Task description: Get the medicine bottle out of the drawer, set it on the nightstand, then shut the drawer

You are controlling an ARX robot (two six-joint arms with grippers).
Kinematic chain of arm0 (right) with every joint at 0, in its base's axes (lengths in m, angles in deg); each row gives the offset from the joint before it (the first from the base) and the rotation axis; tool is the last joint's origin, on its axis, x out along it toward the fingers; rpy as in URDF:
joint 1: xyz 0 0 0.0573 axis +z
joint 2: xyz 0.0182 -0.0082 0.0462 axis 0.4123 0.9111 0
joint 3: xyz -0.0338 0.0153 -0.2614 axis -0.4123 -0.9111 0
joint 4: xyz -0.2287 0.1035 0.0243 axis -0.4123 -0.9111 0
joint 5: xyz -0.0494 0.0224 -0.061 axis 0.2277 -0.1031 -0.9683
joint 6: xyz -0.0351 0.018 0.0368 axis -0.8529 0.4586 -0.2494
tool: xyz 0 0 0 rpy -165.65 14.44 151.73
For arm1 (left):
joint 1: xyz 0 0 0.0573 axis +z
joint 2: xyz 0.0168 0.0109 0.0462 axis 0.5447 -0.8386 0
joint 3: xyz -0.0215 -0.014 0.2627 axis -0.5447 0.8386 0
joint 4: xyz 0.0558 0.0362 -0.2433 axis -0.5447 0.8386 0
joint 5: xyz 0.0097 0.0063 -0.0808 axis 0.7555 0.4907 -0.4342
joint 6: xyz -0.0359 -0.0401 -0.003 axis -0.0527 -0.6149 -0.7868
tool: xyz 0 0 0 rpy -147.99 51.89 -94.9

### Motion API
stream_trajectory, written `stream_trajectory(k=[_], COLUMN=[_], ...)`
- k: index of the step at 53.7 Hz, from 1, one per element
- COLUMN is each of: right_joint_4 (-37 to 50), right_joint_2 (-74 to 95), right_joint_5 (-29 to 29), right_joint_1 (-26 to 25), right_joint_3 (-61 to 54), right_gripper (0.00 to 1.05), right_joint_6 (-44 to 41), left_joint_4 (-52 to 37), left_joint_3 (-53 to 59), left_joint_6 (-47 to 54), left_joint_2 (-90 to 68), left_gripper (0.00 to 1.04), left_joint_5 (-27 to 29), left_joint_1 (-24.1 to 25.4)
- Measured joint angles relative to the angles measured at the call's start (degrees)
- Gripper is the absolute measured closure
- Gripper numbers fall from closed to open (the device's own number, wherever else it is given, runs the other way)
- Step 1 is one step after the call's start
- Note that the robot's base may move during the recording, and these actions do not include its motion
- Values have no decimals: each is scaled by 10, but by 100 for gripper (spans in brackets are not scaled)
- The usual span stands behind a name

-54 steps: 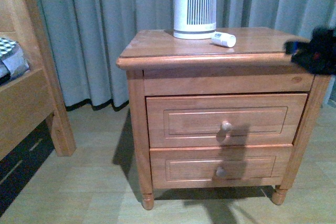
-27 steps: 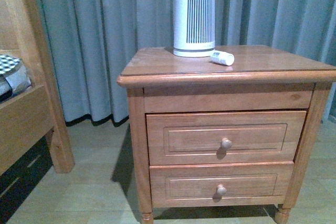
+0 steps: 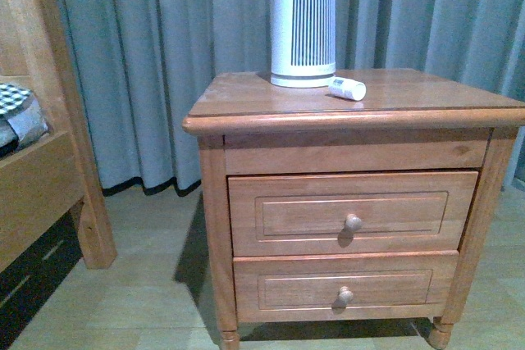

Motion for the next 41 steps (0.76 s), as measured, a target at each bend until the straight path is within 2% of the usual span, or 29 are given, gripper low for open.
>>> stream_trajectory(k=[2, 13, 22, 27, 41], right_joint_4=[0, 0, 0, 0, 0], right_joint_2=[0, 0, 0, 0, 0], right_joint_5=[0, 0, 0, 0, 0], right_joint_1=[0, 0, 0, 0, 0], right_joint_3=[0, 0, 0, 0, 0], right_gripper=[100, 64, 23, 7, 7], right_joint_6=[-1, -1, -1, -1, -1], left_joint_4=[0, 0, 0, 0, 0], left_joint_3=[0, 0, 0, 0, 0], left_joint_6=[0, 0, 0, 0, 0], left_joint_2=[0, 0, 0, 0, 0], left_gripper=[7, 7, 7, 7, 7], left_joint_5=[0, 0, 0, 0, 0], left_joint_1=[0, 0, 0, 0, 0])
